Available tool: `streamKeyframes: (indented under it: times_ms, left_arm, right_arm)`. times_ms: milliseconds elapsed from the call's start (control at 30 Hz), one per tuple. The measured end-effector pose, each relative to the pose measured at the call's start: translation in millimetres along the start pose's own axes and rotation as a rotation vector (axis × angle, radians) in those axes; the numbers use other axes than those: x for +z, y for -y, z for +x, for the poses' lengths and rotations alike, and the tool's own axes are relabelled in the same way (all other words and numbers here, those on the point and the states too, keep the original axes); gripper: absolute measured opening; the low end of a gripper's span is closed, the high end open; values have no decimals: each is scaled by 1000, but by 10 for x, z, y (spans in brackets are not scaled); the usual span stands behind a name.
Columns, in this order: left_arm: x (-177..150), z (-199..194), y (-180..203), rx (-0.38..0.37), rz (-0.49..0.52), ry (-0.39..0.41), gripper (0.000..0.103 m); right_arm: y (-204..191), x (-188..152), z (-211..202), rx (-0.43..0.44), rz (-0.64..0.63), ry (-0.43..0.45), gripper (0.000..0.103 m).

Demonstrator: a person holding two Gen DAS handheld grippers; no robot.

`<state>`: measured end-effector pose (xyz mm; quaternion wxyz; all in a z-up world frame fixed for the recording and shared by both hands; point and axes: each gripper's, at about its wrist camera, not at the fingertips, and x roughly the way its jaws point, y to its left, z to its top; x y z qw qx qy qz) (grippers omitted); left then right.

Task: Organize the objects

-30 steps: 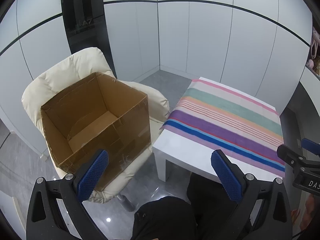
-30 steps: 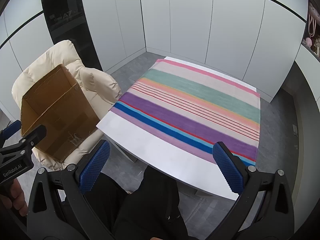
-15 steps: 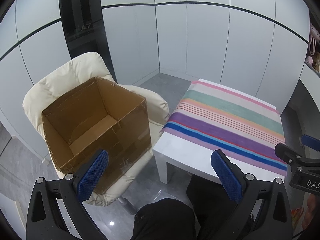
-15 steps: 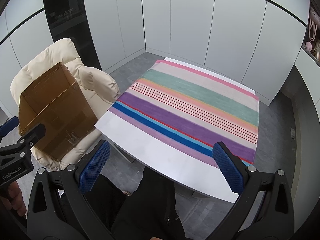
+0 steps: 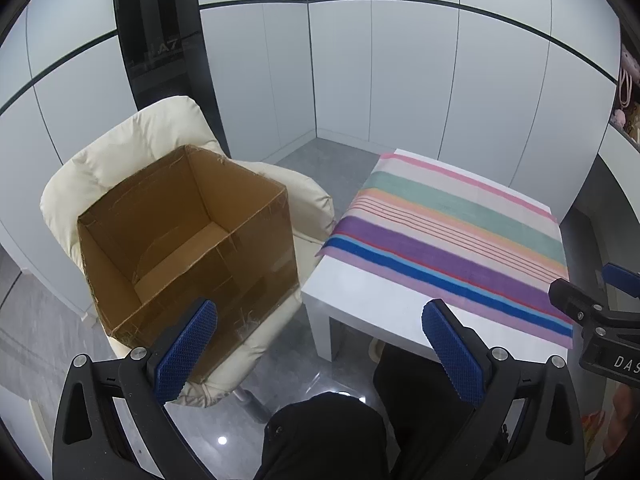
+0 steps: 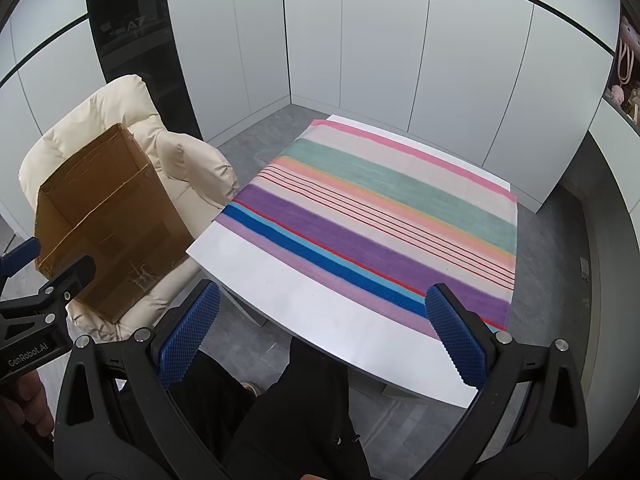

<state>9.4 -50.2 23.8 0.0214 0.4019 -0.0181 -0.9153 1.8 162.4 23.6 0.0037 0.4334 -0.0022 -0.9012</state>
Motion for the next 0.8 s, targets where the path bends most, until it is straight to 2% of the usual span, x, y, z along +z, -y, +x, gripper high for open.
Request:
streamKeyframes:
  times_ms: [800]
  left_arm:
    - [-5, -18, 6, -20, -5, -6, 103]
  right_arm:
    - [18, 16, 53, 4, -1, -5, 103]
